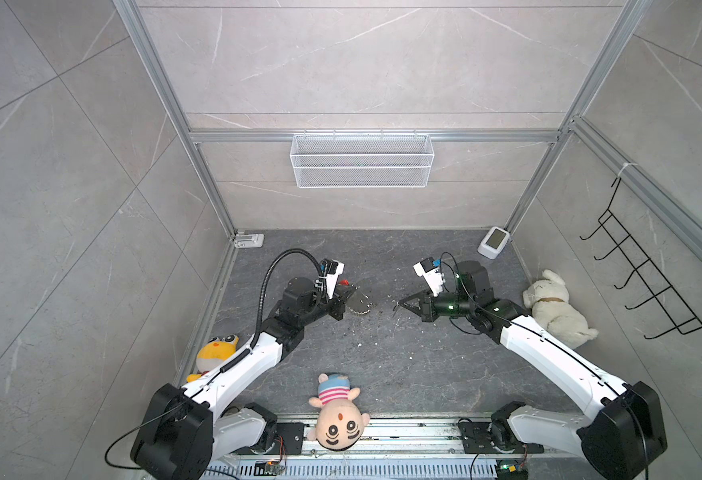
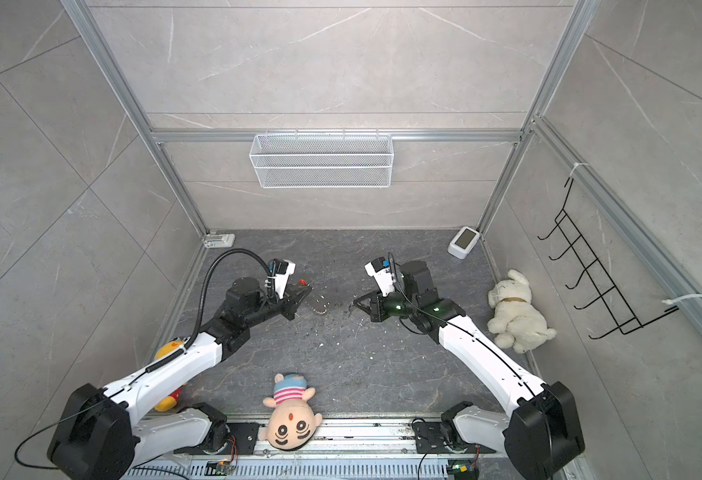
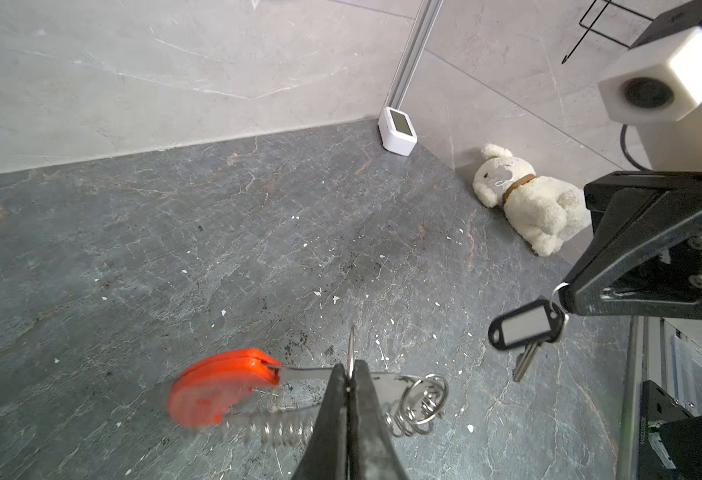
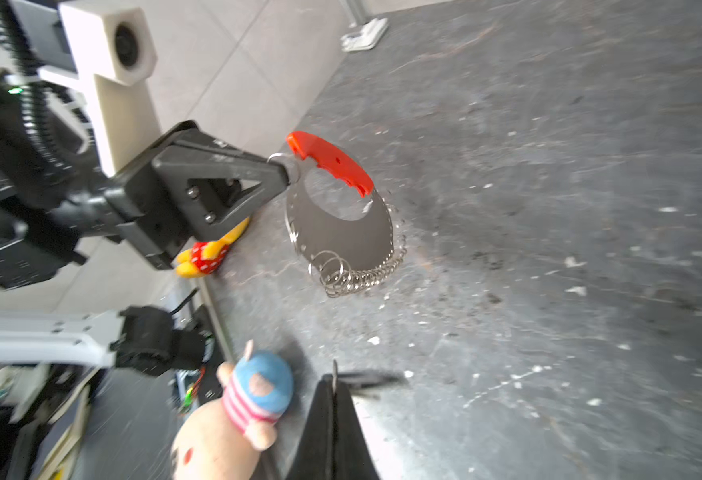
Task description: Put the keys on the keyring
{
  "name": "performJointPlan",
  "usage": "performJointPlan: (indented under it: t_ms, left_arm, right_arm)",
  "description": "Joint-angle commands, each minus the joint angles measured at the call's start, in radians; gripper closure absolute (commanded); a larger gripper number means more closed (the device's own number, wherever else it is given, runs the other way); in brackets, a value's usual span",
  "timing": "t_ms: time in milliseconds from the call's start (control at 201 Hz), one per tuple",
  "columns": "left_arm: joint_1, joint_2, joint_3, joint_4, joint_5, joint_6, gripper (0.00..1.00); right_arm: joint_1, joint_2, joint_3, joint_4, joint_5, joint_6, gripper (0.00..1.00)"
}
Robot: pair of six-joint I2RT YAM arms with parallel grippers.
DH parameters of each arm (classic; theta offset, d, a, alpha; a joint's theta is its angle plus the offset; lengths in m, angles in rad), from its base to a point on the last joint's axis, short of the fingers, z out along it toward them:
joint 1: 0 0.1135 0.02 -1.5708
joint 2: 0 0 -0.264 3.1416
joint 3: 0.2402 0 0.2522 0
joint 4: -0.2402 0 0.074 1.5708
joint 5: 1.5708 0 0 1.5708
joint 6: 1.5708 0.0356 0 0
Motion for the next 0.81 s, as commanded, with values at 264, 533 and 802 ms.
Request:
performJointPlan:
  t_ms: [264, 533, 802]
  left_arm:
    - [-0.039, -0.028, 0.029, 0.153, 0.351, 0.128, 1.00]
    - [-0.054, 0.011, 0.028, 0.203, 0.527, 0.351, 1.00]
    - [-0.052, 0.110, 0.047, 0.301, 0.578, 0.380, 1.00]
  right_arm:
    - [0.003, -0.069, 0.054, -0.027, -0.244, 0.020, 1.00]
    - [0.011, 0.015, 0.056, 0.107, -0.273, 0.064, 1.00]
    - [0.011, 0.069, 0.063, 0.208, -0.312, 0.096, 1.00]
